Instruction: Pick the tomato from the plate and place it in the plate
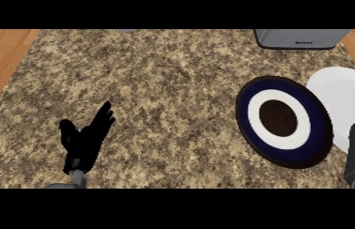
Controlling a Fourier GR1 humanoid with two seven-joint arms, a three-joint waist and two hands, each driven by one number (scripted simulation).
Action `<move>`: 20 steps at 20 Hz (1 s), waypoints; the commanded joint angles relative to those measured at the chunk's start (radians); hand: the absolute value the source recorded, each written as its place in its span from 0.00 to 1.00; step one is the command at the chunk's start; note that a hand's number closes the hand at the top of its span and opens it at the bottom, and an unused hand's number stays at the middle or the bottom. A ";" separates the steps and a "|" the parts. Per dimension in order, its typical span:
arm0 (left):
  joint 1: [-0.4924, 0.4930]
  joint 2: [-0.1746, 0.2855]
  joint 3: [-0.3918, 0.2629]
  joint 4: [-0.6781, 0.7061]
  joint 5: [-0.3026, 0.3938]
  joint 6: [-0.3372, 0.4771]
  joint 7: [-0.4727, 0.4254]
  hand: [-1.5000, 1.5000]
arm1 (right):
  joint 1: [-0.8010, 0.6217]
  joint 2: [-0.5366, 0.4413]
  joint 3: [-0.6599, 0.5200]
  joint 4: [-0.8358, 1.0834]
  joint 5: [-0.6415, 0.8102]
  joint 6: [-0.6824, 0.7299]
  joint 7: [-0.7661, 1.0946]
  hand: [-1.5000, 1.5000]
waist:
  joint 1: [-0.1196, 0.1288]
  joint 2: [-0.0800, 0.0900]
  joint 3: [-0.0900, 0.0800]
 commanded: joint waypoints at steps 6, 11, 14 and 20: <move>-0.008 -0.002 0.006 0.016 -0.008 0.009 0.025 0.50 | 0.012 -0.163 -0.008 0.341 -0.521 -0.064 -0.289 0.00 | -0.014 -0.002 0.000; 0.048 0.011 0.020 0.012 0.010 -0.021 -0.021 0.50 | 0.040 -0.130 0.041 0.277 -0.746 -0.191 -0.539 0.00 | -0.012 -0.006 0.001; -0.022 -0.007 0.003 0.033 -0.006 -0.002 0.031 0.50 | 0.018 -0.119 0.072 0.207 -0.825 -0.268 -0.609 0.00 | -0.015 -0.002 0.002; 0.037 -0.003 0.009 0.023 0.006 -0.028 -0.009 0.50 | 0.166 -0.005 0.168 -0.017 -1.130 -0.318 -0.752 0.00 | -0.021 -0.007 -0.002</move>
